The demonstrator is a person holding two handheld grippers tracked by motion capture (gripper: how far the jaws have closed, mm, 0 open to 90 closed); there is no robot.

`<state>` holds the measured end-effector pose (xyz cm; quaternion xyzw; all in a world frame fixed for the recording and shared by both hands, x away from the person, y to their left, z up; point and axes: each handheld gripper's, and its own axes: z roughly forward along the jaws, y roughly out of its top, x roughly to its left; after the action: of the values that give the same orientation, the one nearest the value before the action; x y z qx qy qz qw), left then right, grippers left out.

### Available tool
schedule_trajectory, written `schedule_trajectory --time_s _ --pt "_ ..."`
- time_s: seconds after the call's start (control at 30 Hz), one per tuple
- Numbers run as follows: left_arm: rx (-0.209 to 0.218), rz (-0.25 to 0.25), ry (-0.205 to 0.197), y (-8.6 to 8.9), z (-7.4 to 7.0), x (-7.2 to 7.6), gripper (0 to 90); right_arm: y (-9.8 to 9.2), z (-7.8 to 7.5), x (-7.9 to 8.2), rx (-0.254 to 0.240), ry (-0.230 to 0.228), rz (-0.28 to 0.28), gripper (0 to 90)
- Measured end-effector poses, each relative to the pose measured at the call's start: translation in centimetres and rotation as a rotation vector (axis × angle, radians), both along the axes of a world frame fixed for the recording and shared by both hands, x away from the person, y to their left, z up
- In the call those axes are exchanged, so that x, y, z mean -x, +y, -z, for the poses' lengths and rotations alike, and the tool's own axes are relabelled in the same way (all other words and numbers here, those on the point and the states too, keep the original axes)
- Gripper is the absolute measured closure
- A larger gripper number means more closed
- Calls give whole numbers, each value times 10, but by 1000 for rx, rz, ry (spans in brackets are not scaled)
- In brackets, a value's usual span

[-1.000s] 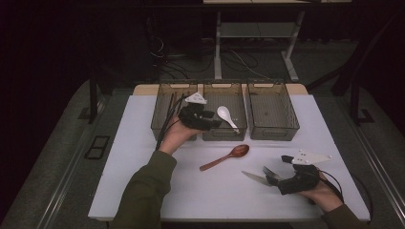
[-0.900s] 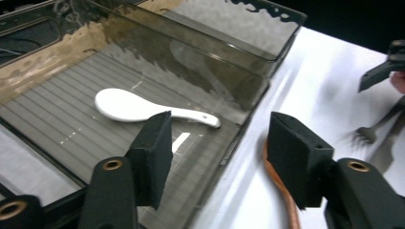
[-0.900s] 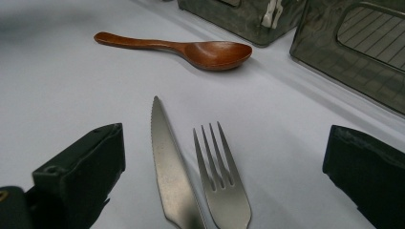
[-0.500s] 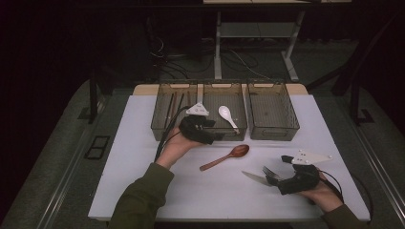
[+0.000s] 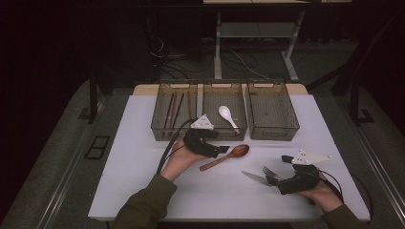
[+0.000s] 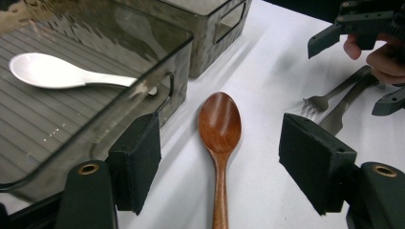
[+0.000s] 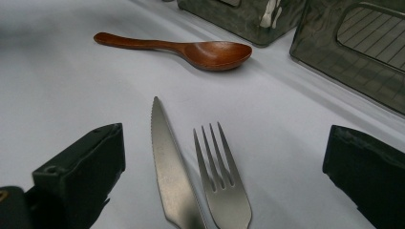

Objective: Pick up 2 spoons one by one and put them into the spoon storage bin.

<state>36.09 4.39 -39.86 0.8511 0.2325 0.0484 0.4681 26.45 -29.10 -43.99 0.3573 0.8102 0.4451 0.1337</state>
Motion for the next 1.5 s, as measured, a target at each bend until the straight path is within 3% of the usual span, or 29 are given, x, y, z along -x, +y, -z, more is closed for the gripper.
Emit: schedule_trajectory --time_s 0.5,1.1,1.33,1.4,1.5 --pt "-18 -3 2 -22 19 3 293 -1 1 -1 0 -2 -3 6" --pt "-60 -46 44 -46 42 -11 330 -1 0 -1 -1 -3 -4 6" --pt "-71 -58 42 -55 49 -14 355 -1 0 -1 -5 -4 0 6" --pt "-97 -54 32 -55 49 -16 366 -1 0 -1 -1 -3 -3 6" --pt "-80 -74 44 -58 52 -17 385 -1 0 -1 -1 -3 -4 6"
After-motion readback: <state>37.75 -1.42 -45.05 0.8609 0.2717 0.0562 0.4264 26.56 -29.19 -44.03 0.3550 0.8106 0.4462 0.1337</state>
